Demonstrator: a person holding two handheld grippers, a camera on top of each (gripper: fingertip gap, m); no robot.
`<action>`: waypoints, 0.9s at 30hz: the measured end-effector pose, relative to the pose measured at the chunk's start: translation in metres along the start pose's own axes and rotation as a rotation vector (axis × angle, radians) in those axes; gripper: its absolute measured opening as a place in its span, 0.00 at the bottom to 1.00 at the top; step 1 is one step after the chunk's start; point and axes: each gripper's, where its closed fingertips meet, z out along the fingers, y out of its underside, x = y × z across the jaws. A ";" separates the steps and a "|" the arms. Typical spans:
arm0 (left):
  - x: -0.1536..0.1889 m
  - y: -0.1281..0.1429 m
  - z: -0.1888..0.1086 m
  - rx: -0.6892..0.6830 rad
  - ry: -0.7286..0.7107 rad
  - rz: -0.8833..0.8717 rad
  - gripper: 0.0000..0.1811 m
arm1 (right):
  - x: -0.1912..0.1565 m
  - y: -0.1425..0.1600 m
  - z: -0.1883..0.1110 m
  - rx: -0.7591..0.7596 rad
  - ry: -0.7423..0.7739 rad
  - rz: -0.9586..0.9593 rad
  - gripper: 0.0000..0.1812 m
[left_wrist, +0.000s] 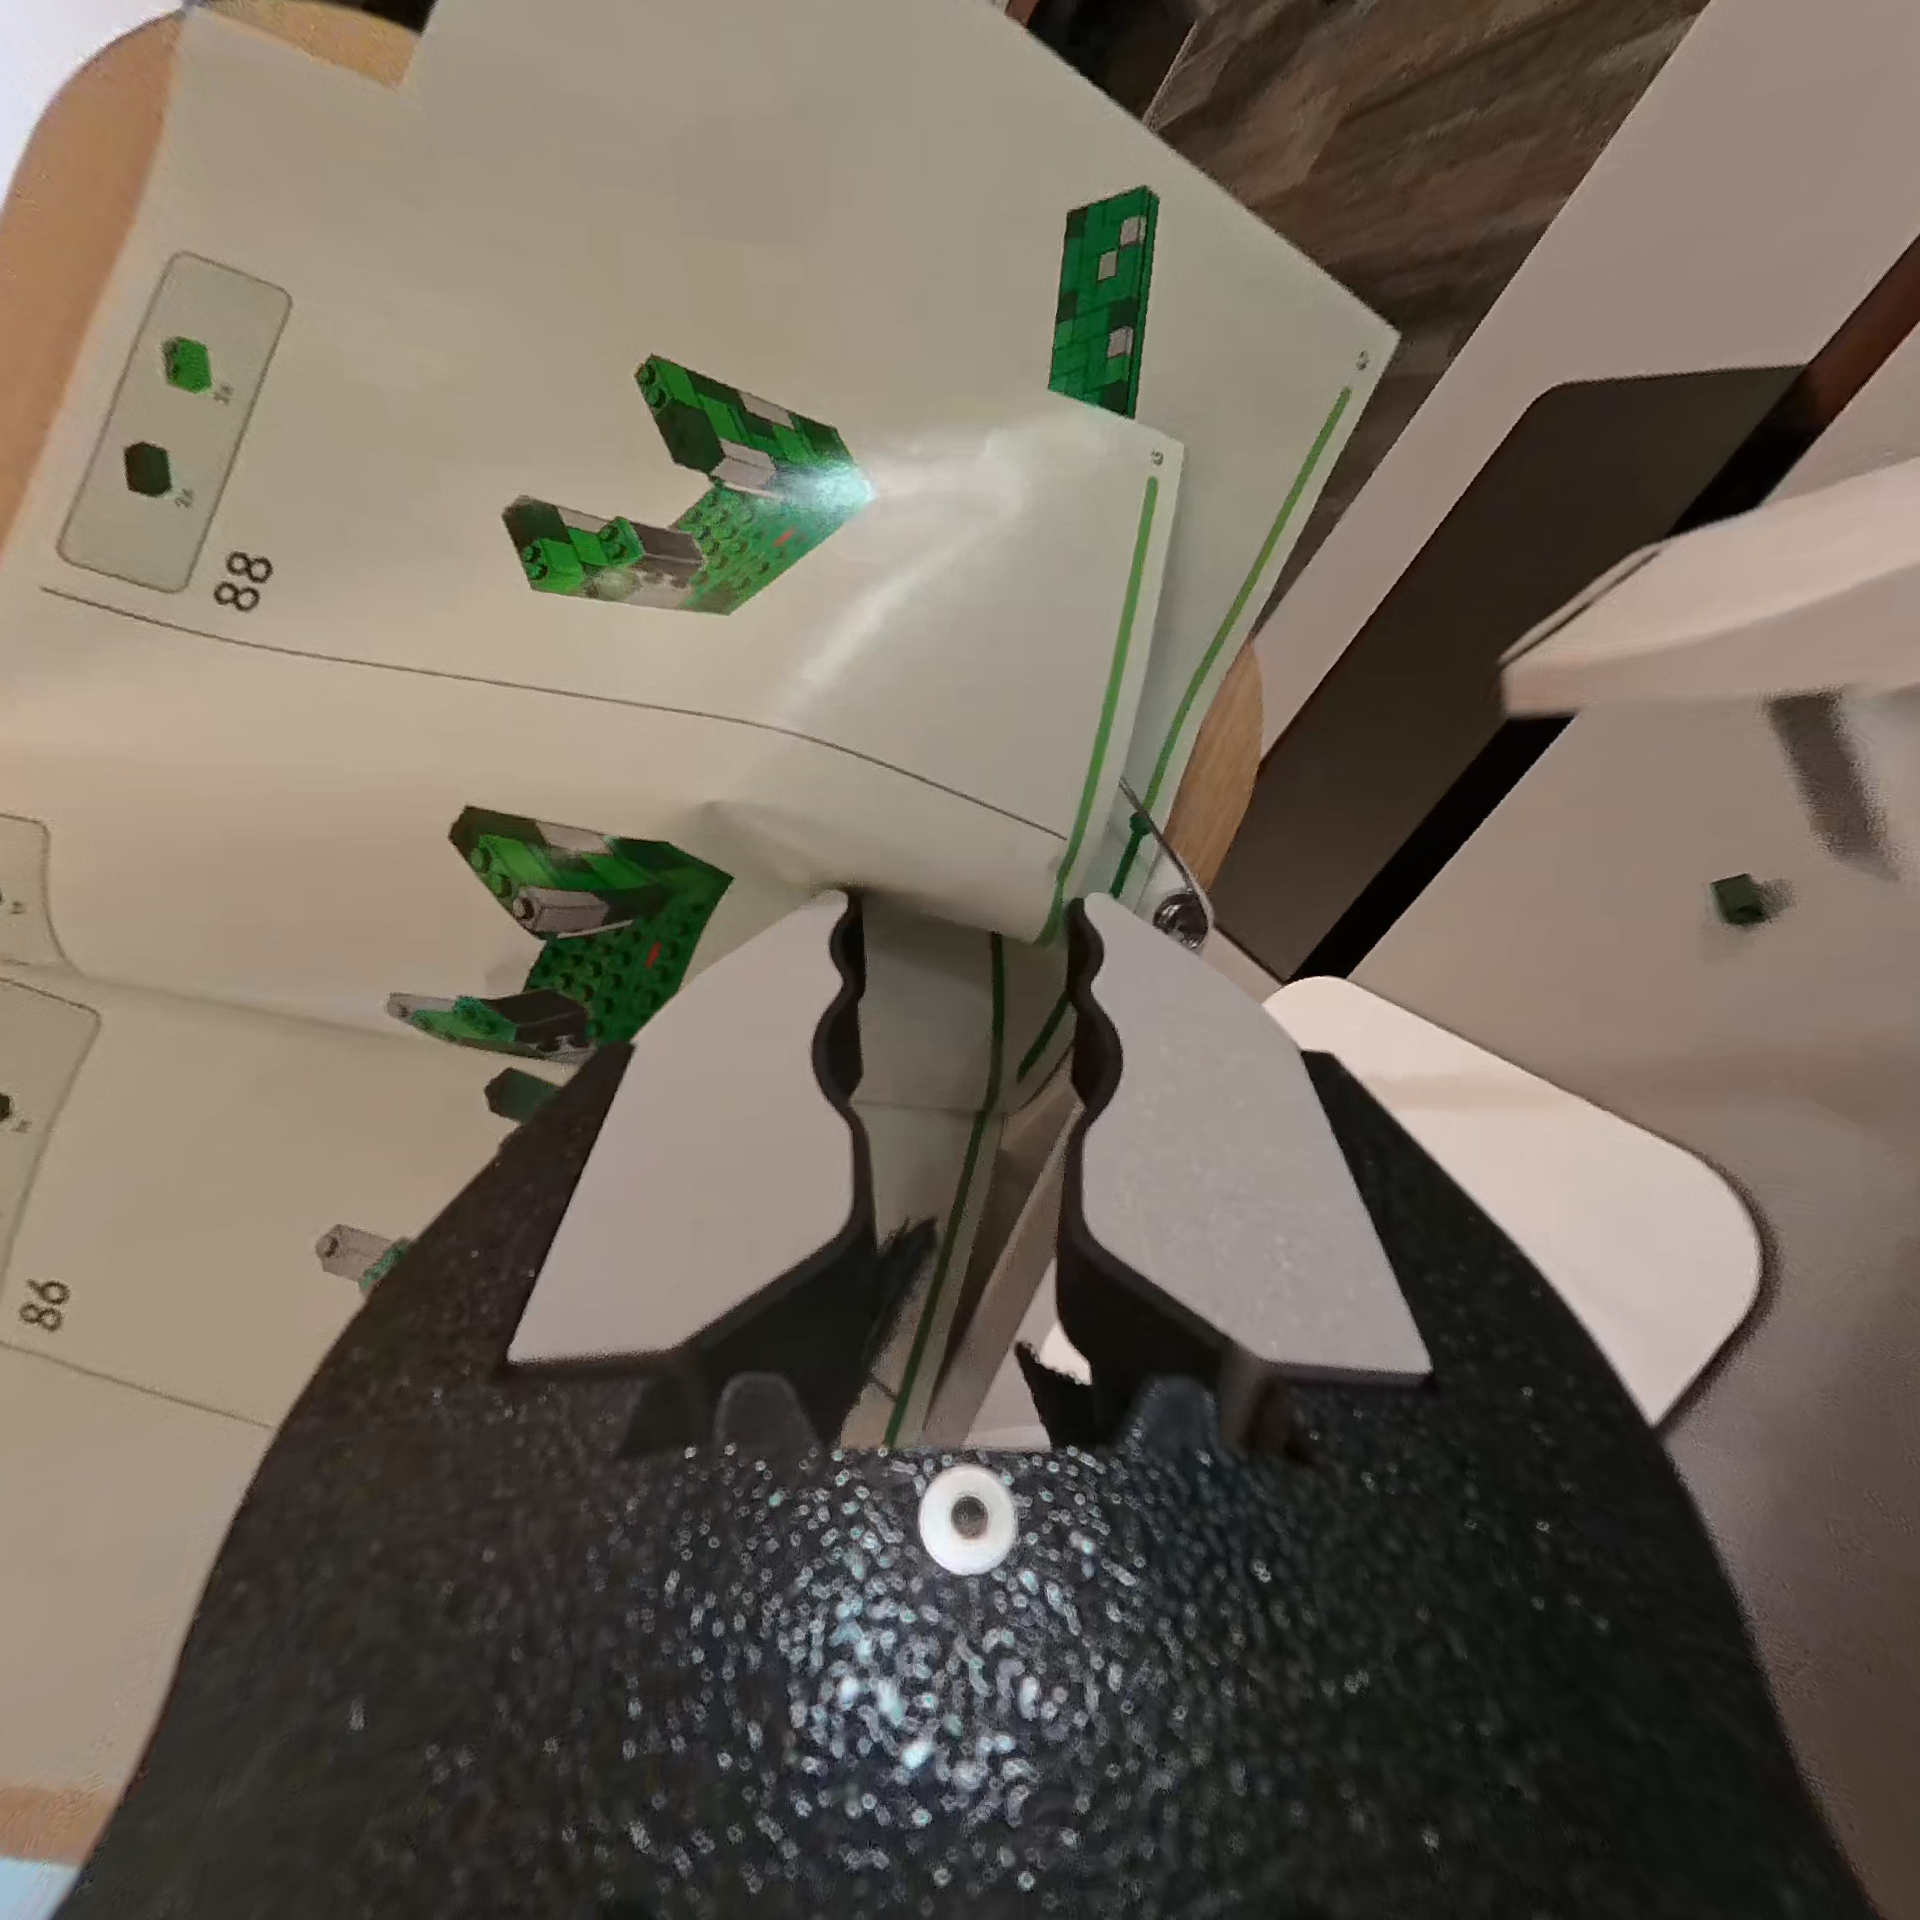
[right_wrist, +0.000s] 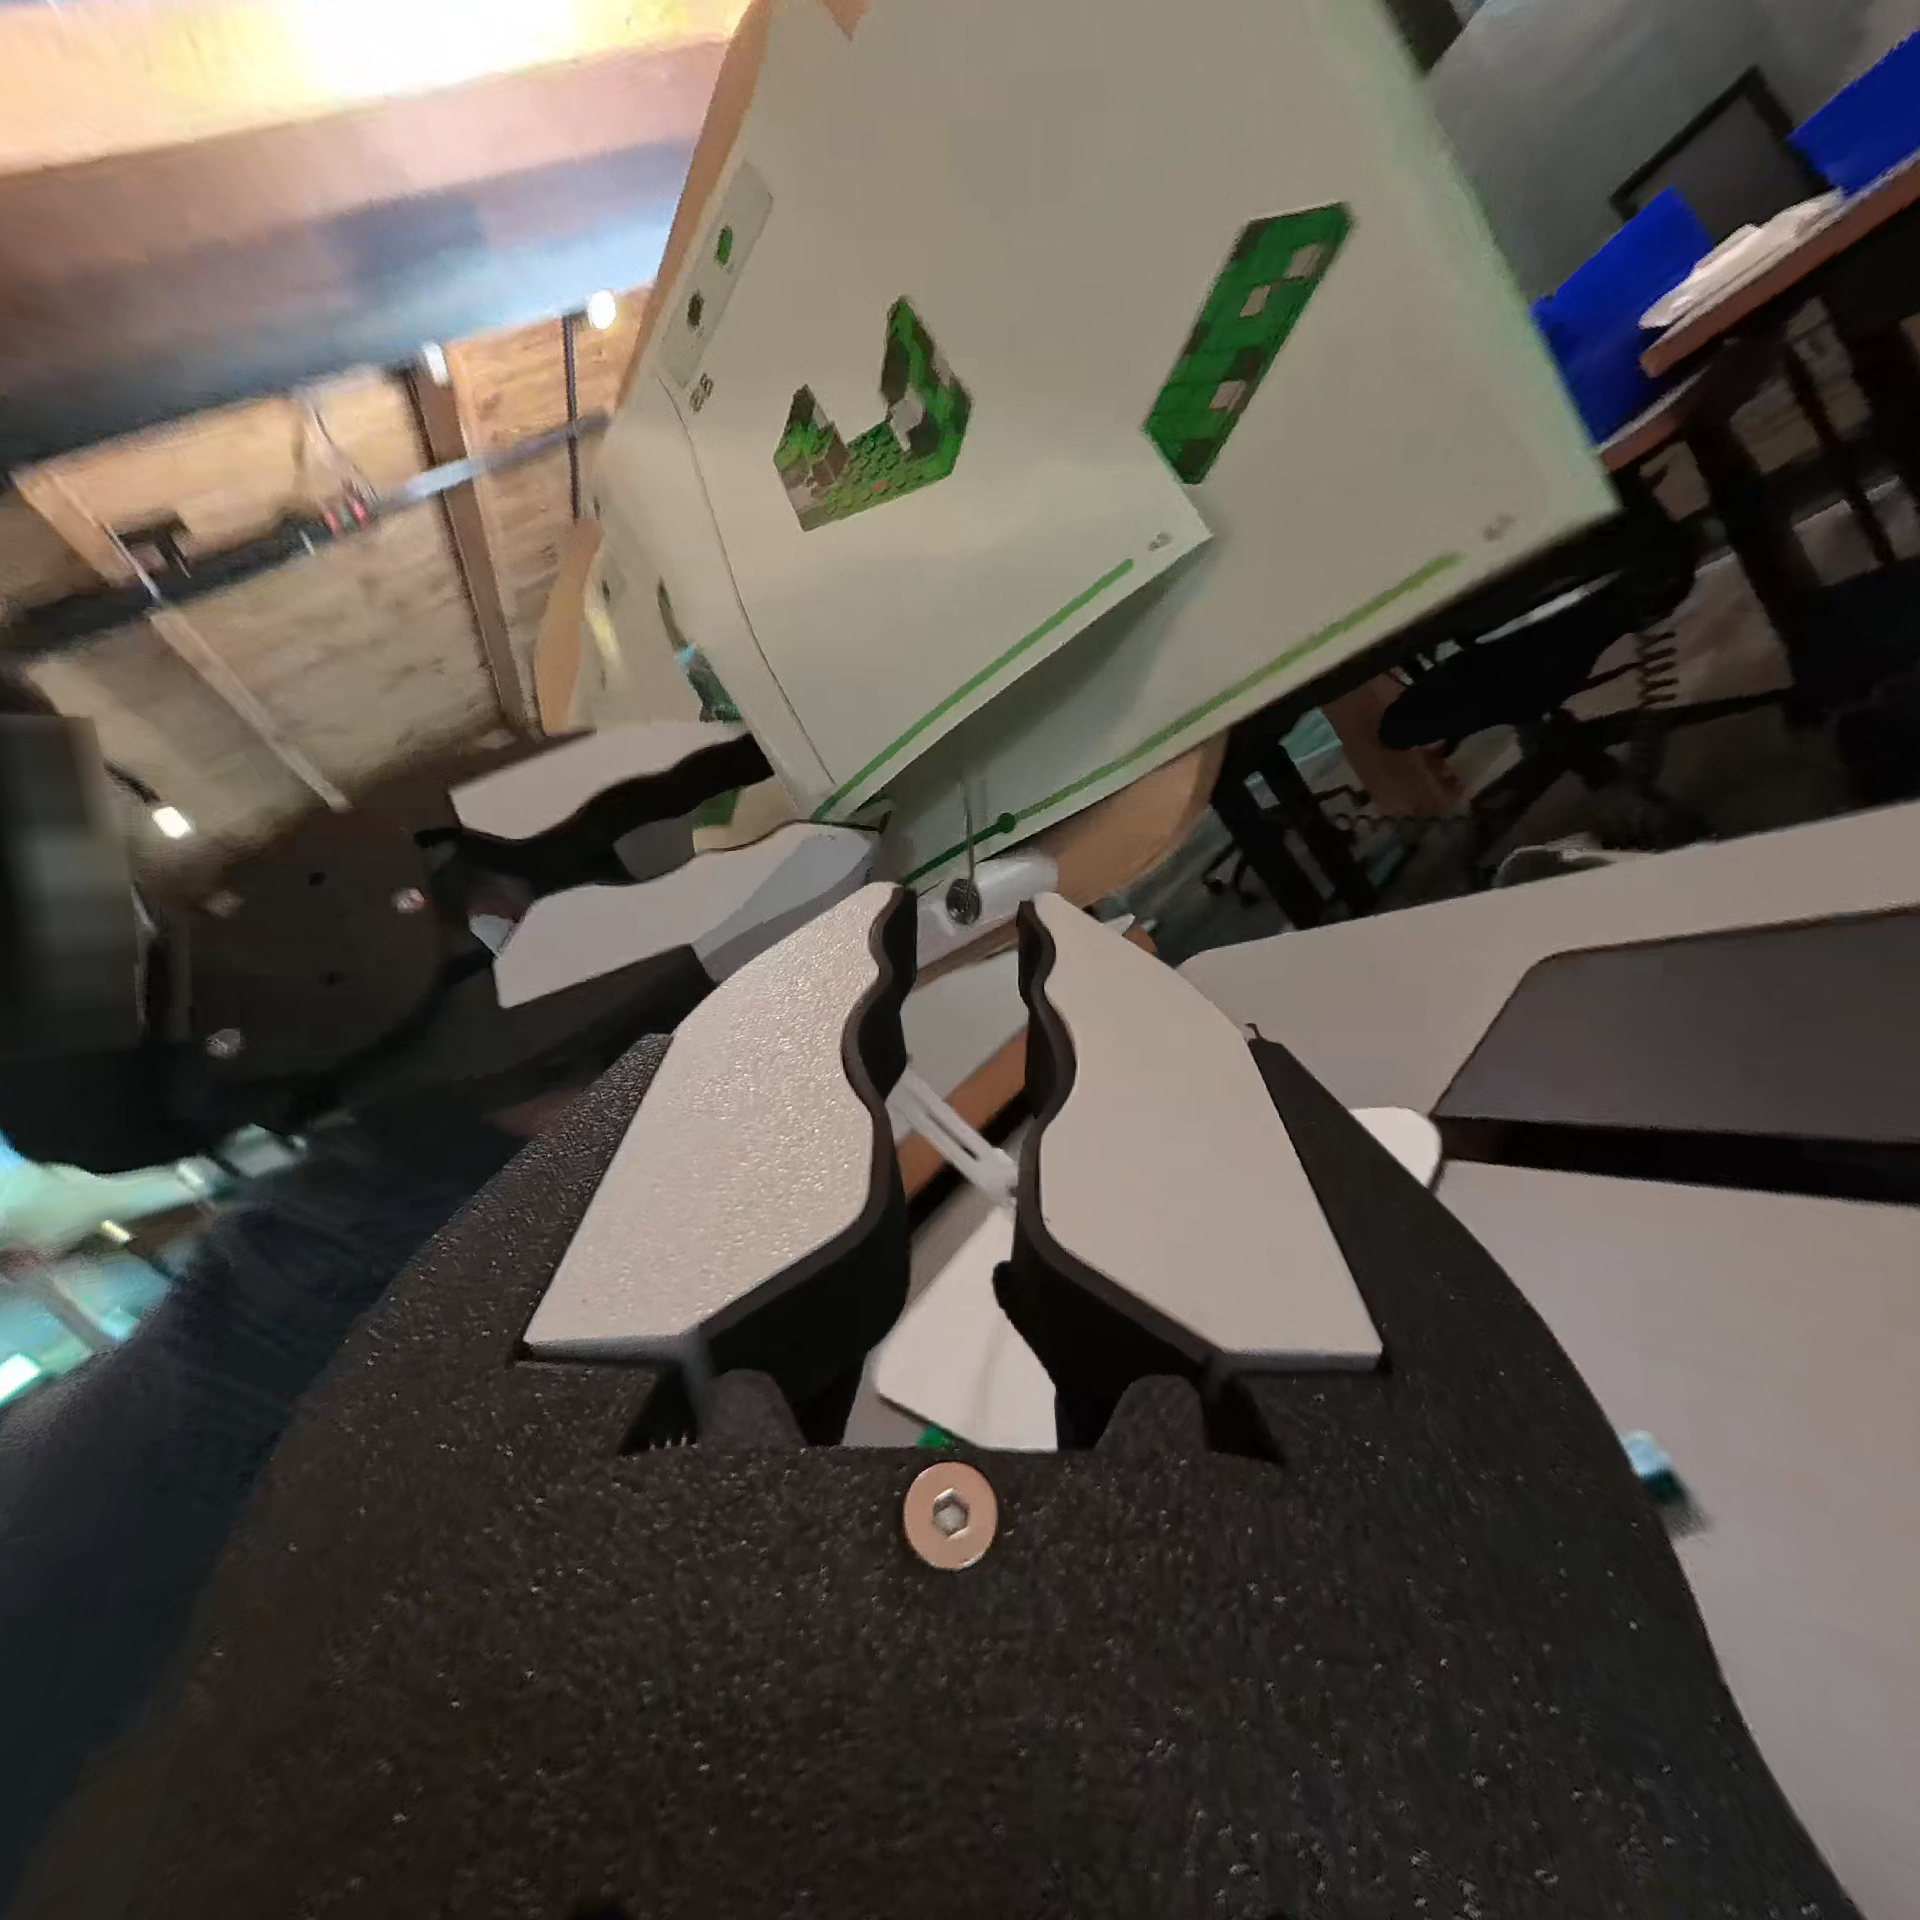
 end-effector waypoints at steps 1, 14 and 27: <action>0.001 0.000 0.000 0.008 0.015 -0.020 0.20 | -0.003 0.003 0.006 -0.026 0.004 -0.067 0.09; 0.002 -0.003 -0.002 0.034 0.027 -0.114 0.18 | 0.002 0.002 0.061 -0.200 0.167 -0.446 0.13; -0.001 -0.004 -0.010 0.026 -0.011 -0.133 0.18 | -0.001 -0.008 0.075 -0.139 0.149 -0.429 0.06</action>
